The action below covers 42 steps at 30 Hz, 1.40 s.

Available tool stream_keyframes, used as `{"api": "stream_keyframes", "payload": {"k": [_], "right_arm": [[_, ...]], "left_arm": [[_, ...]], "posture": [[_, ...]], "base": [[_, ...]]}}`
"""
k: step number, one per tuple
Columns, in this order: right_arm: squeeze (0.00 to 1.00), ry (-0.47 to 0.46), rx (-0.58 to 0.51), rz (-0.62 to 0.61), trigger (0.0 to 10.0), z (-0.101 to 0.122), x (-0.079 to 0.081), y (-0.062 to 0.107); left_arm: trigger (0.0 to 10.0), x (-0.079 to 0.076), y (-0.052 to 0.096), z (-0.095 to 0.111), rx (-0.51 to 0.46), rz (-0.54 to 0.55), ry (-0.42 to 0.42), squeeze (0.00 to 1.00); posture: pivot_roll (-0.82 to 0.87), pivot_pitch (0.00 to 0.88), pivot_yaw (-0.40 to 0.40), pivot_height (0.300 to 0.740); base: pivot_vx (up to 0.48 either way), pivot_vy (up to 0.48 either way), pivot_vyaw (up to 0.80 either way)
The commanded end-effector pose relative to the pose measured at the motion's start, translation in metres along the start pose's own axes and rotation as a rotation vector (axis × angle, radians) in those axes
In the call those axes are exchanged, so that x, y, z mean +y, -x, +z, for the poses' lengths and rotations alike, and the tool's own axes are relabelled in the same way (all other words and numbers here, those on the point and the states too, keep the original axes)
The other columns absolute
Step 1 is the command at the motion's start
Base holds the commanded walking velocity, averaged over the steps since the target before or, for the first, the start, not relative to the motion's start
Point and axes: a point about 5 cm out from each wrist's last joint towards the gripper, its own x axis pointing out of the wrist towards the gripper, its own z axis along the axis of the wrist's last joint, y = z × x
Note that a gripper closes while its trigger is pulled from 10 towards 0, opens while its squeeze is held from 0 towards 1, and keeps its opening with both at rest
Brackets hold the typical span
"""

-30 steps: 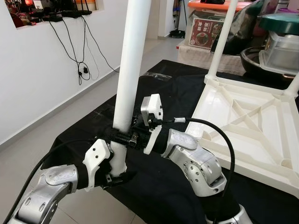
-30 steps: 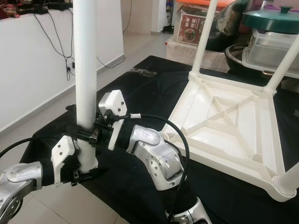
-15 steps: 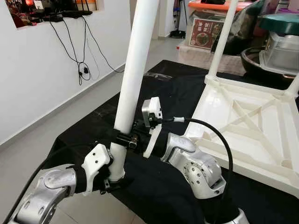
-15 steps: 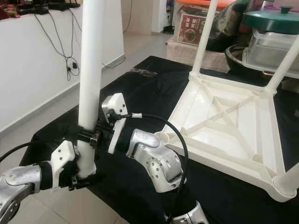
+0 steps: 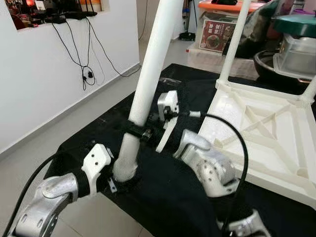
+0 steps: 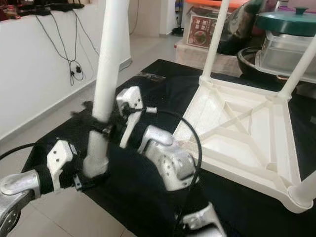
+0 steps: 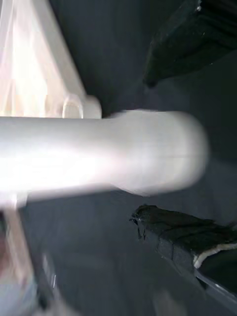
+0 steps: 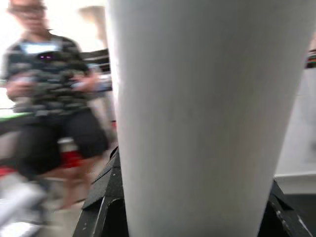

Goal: Building children table

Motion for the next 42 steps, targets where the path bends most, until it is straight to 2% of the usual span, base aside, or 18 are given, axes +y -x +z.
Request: {"api": "stream_keyframes", "payload": {"k": [1, 2, 3, 7, 10, 13, 24, 29, 32, 36, 42], "right_arm": [[0.0, 0.058, -0.015, -0.058, 0.0, 0.007, -0.012, 0.004], [0.0, 0.058, -0.015, -0.058, 0.0, 0.007, -0.012, 0.004], [0.0, 0.117, 0.001, -0.15, 0.0, 0.01, -0.029, 0.011], [0.0, 0.148, -0.012, -0.248, 0.0, 0.018, -0.046, 0.018], [0.0, 0.15, -0.029, -0.282, 0.0, 0.021, -0.051, 0.021], [0.0, 0.171, -0.026, -0.306, 0.0, 0.018, -0.055, 0.021], [0.0, 0.227, 0.03, -0.351, 0.0, 0.009, -0.065, 0.029], [0.0, 0.288, 0.091, -0.417, 0.0, 0.014, -0.081, 0.047], [0.0, 0.3, 0.102, -0.438, 0.0, 0.014, -0.085, 0.05], [0.0, 0.298, 0.157, -0.707, 0.0, 0.011, -0.106, 0.073], [0.0, 0.283, 0.19, -0.851, 0.0, 0.003, -0.11, 0.086]], "left_arm": [[10.0, 0.004, 0.001, 0.002, -0.021, 0.103, -0.021, 1.0], [10.0, 0.004, 0.001, 0.002, -0.021, 0.103, -0.021, 1.0], [10.0, 0.01, -0.001, -0.006, -0.014, 0.239, -0.008, 0.0], [10.0, 0.002, -0.003, -0.014, -0.009, 0.282, 0.025, 0.0], [10.0, -0.005, -0.004, -0.02, 0.012, 0.283, 0.059, 0.0], [10.0, -0.011, -0.005, -0.034, 0.074, 0.301, 0.034, 0.0], [10.0, -0.014, -0.006, -0.04, 0.085, 0.35, 0.042, 0.0], [10.0, -0.016, -0.005, -0.044, 0.094, 0.367, 0.042, 0.0], [10.0, -0.016, -0.005, -0.045, 0.093, 0.372, 0.042, 0.0], [10.0, -0.017, -0.005, -0.047, 0.095, 0.393, 0.039, 0.0], [10.0, -0.016, -0.005, -0.049, 0.097, 0.4, 0.039, 0.0]], "posture": [[0.1, 0.0, -0.015, 0.74], [0.1, 0.0, -0.015, 0.74], [0.11, 0.0, -0.018, 0.74], [0.11, 0.0, -0.02, 0.74], [0.11, 0.0, -0.017, 0.74], [0.11, 0.0, -0.015, 0.74], [0.11, 0.0, -0.018, 0.74], [0.1, 0.0, -0.021, 0.74], [0.1, 0.0, -0.021, 0.74], [0.09, 0.0, -0.021, 0.74], [0.09, 0.0, -0.018, 0.74]], "base": [[0.0, 0.0, 0.0], [0.0, 0.0, 0.0], [0.0, 0.0, 0.0], [0.0, 0.0, 0.0], [0.0, 0.0, 0.0], [0.0, 0.0, 0.0], [0.0, 0.0, 0.0], [0.0, 0.0, 0.0], [0.0, 0.0, 0.0], [0.0, 0.0, 0.0], [0.0, 0.0, 0.0]]}}
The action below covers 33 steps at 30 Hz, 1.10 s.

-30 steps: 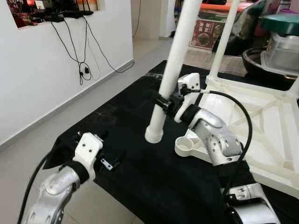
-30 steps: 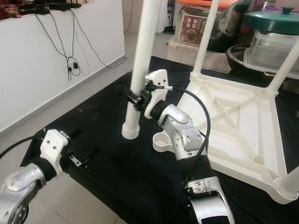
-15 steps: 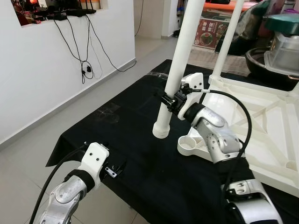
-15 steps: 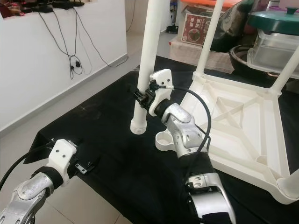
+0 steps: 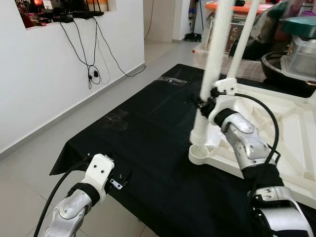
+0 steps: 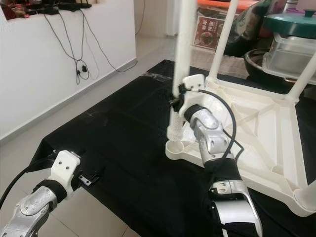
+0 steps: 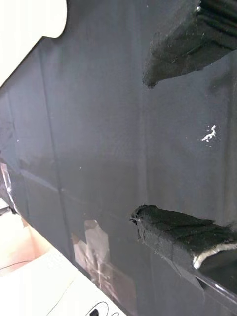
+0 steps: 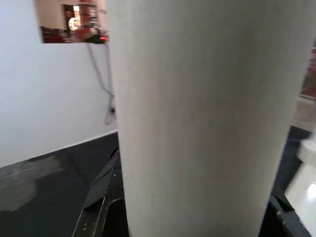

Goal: Building children table

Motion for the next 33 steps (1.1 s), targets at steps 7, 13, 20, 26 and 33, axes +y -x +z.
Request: {"api": "stream_keyframes", "payload": {"k": [7, 13, 20, 26, 33], "right_arm": [[0.0, 0.006, 0.113, -0.105, 0.0, -0.022, -0.001, 0.01], [0.0, -0.062, 0.151, -0.177, 0.0, -0.026, 0.009, 0.012], [0.0, -0.34, 0.009, -0.1, 0.0, 0.016, 0.048, -0.003], [0.0, -0.358, -0.065, 0.103, 0.0, 0.04, 0.087, 0.0], [0.0, -0.341, -0.103, 0.297, 0.0, 0.042, 0.124, 0.015]], "left_arm": [[10.0, 0.0, 0.0, -0.004, 0.01, 0.008, -0.008, 0.0], [10.0, 0.001, -0.003, -0.004, 0.007, 0.011, -0.006, 0.0], [10.0, 0.011, -0.007, 0.003, -0.019, 0.014, -0.01, 0.0], [10.0, 0.019, -0.012, 0.008, -0.039, 0.014, -0.024, 0.0], [10.0, 0.025, -0.015, 0.013, -0.056, -0.002, -0.004, 0.0]], "posture": [[0.08, 0.0, -0.015, 0.74], [0.08, 0.0, -0.011, 0.74], [0.07, 0.0, 0.005, 0.74], [0.08, 0.0, -0.003, 0.74], [0.07, 0.0, -0.001, 0.74]], "base": [[0.0, 0.0, 0.0], [0.0, 0.0, 0.0], [0.0, 0.0, 0.0], [0.0, 0.0, 0.0], [0.0, 0.0, 0.0]]}}
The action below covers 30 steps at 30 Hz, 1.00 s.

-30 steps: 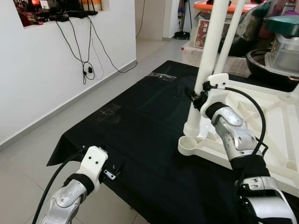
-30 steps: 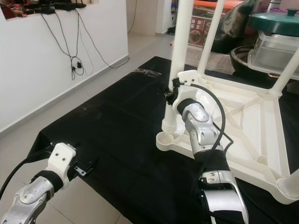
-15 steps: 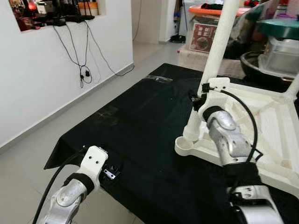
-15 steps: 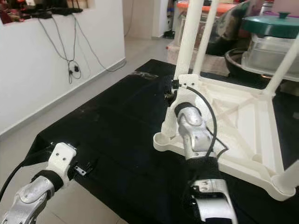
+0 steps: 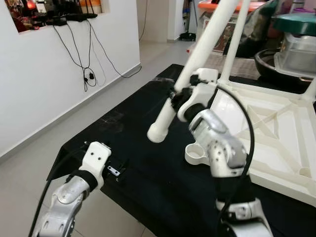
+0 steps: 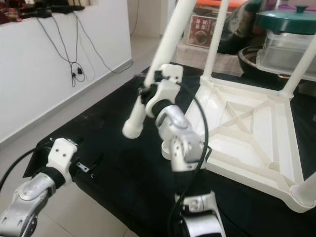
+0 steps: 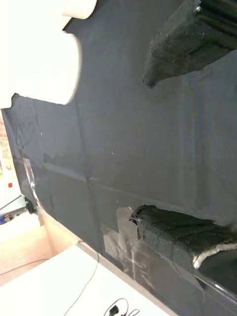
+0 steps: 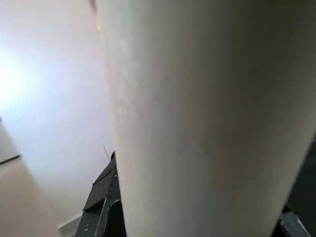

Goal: Building children table

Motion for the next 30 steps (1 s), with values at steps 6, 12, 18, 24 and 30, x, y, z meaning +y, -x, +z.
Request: {"api": "stream_keyframes", "payload": {"k": [6, 12, 18, 24, 30], "right_arm": [[0.0, 0.007, 0.01, 0.165, 0.0, -0.003, 0.028, 0.007], [0.0, 0.013, 0.012, 0.251, 0.0, -0.006, 0.043, 0.012], [0.0, 0.013, 0.007, 0.291, 0.0, -0.006, 0.05, 0.015], [0.0, 0.018, 0.001, 0.293, 0.0, -0.005, 0.05, 0.014], [0.0, 0.021, 0.001, 0.31, 0.0, -0.006, 0.053, 0.013]], "left_arm": [[10.0, 0.003, -0.005, 0.003, -0.012, -0.05, 0.031, 0.0], [10.0, 0.0, -0.018, 0.009, -0.033, -0.097, 0.023, 0.0], [10.0, -0.012, -0.031, 0.016, -0.059, -0.169, 0.039, 0.0], [10.0, -0.034, -0.038, 0.02, -0.069, -0.315, 0.074, 0.0], [10.0, -0.041, -0.038, 0.018, -0.068, -0.348, 0.079, 0.0]], "posture": [[0.08, 0.0, -0.003, 0.74], [0.08, 0.0, -0.004, 0.74], [0.06, 0.0, 0.003, 0.74], [0.06, 0.0, 0.008, 0.74], [0.06, 0.0, 0.005, 0.74]], "base": [[0.0, 0.0, 0.0], [0.0, 0.0, 0.0], [0.0, 0.0, 0.0], [0.0, 0.0, 0.0], [0.0, 0.0, 0.0]]}}
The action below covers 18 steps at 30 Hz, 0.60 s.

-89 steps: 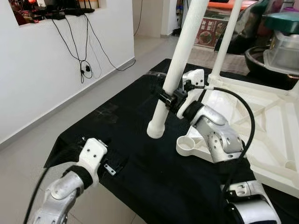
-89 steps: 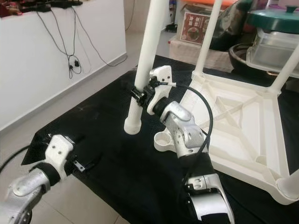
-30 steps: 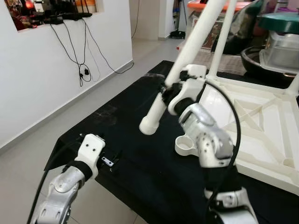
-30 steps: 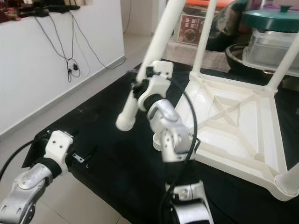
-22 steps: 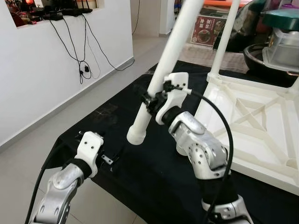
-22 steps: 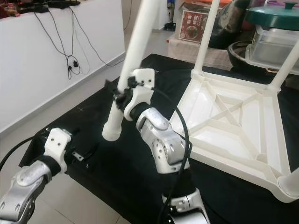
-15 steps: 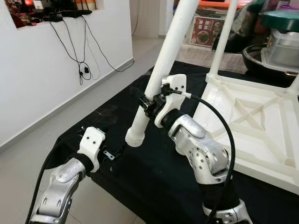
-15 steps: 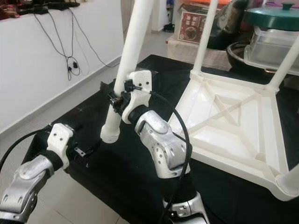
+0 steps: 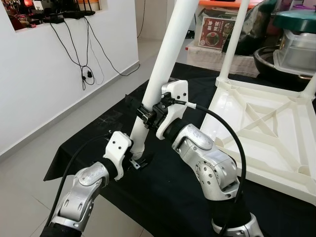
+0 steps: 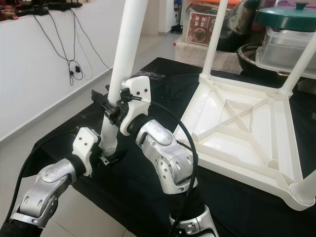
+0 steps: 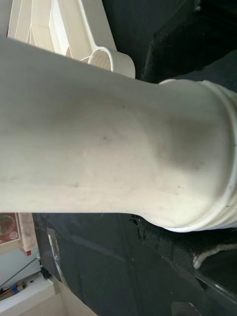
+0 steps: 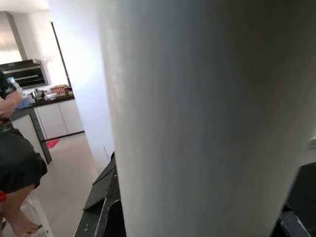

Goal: Building children table

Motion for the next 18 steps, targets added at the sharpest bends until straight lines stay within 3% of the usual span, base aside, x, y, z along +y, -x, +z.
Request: {"api": "stream_keyframes", "payload": {"k": [1, 9, 10, 11, 18], "right_arm": [[0.0, -0.002, -0.006, 0.026, 0.0, 0.001, 0.005, -0.002], [0.0, -0.002, -0.004, 0.037, 0.0, 0.001, 0.007, -0.001], [0.0, -0.001, -0.004, 0.039, 0.0, 0.001, 0.007, -0.001], [0.0, -0.001, -0.005, 0.043, 0.0, 0.001, 0.007, 0.0], [0.0, 0.001, -0.006, 0.049, 0.0, 0.0, 0.007, 0.0]], "left_arm": [[10.0, -0.005, -0.001, -0.002, 0.003, -0.025, 0.013, 0.0], [10.0, 0.005, 0.001, -0.003, 0.002, 0.022, 0.006, 0.0], [8.2, 0.006, 0.002, -0.003, -0.001, 0.029, 0.009, 0.0], [0.0, 0.007, 0.002, -0.002, -0.01, 0.033, 0.017, 0.0], [0.0, 0.011, 0.002, 0.004, -0.054, 0.05, 0.013, 0.0]], "posture": [[0.06, 0.0, 0.005, 0.74], [0.06, 0.0, 0.006, 0.74], [0.05, 0.0, 0.006, 0.74], [0.05, 0.0, 0.006, 0.74], [0.06, 0.0, 0.002, 0.74]], "base": [[0.0, 0.0, 0.0], [0.0, 0.0, 0.0], [0.0, 0.0, 0.0], [0.0, 0.0, 0.0], [0.0, 0.0, 0.0]]}}
